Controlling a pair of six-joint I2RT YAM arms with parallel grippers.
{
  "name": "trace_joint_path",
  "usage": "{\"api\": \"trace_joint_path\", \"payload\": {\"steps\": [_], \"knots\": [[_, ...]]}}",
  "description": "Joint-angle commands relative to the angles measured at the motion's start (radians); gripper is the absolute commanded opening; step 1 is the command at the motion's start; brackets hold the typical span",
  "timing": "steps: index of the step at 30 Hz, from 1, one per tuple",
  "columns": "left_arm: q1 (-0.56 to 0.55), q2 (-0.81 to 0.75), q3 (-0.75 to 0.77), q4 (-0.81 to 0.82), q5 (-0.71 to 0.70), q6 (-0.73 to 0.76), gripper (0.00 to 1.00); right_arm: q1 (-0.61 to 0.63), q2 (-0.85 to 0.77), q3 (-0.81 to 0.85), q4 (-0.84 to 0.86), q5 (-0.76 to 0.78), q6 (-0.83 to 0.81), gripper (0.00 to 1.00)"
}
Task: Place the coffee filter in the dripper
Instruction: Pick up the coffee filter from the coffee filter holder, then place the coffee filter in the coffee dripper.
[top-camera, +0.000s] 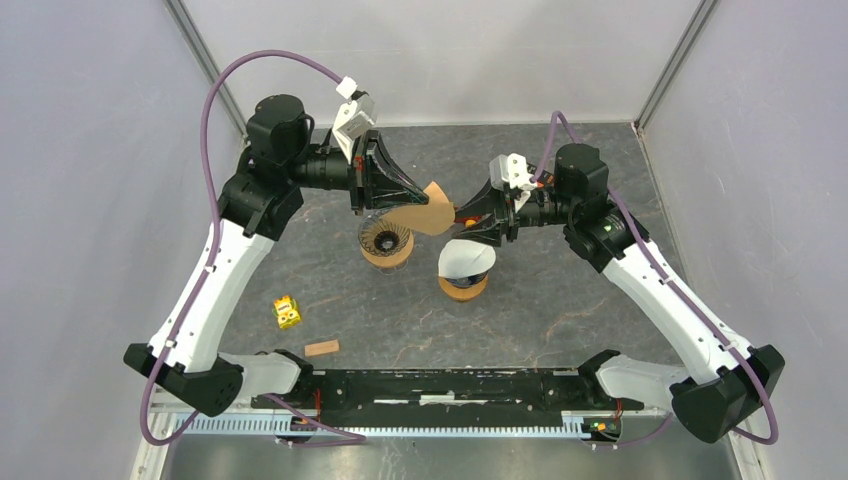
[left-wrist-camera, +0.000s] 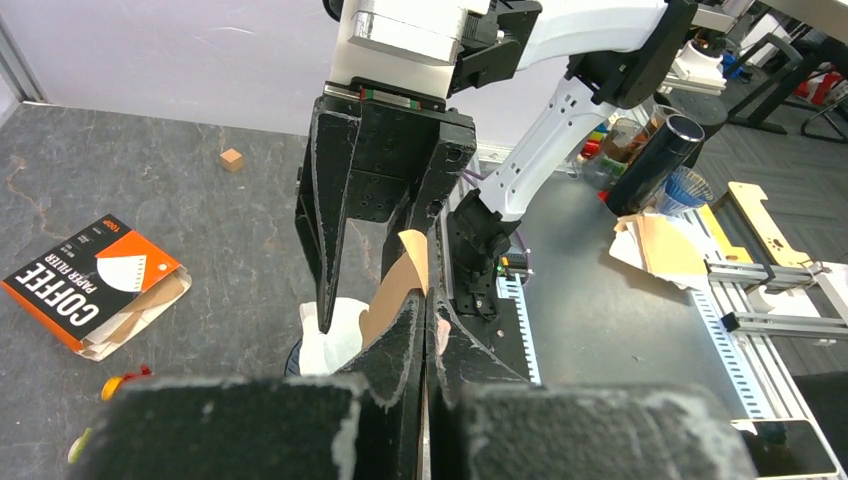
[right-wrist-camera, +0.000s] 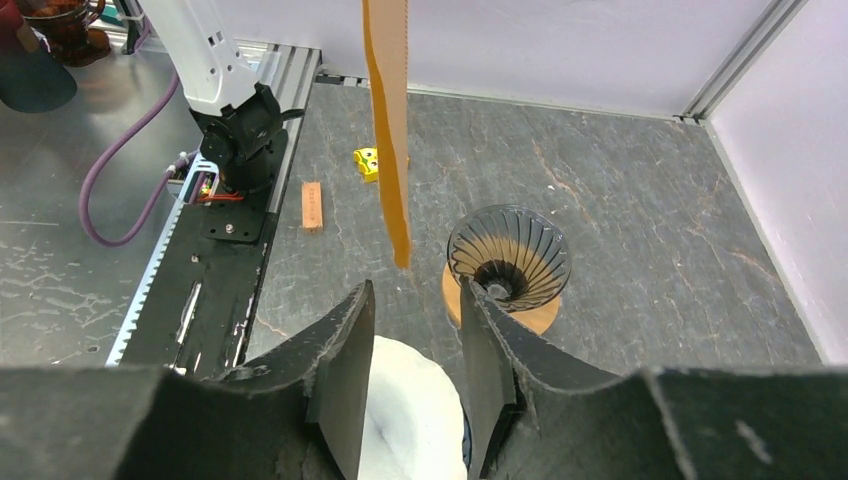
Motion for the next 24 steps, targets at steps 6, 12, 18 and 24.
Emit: {"api": "trace_joint_path", "payload": {"steps": [6, 12, 18, 24], "knots": [[0.003, -0.018, -0.008, 0.035, 0.034, -0.046, 0.02, 0.004, -0.007, 0.042, 0.024, -0.008, 0.009, 0.37], [0.003, -0.019, -0.01, 0.035, 0.037, -0.046, 0.02, 0.004, 0.001, 0.053, 0.034, -0.012, 0.021, 0.32], [0.003, -0.019, -0.013, 0.041, 0.038, -0.049, 0.02, 0.004, 0.004, 0.048, 0.049, -0.018, 0.039, 0.29], [0.002, -0.019, -0.019, 0.051, 0.042, -0.057, 0.02, 0.003, 0.012, 0.049, 0.078, -0.025, 0.068, 0.26]]}}
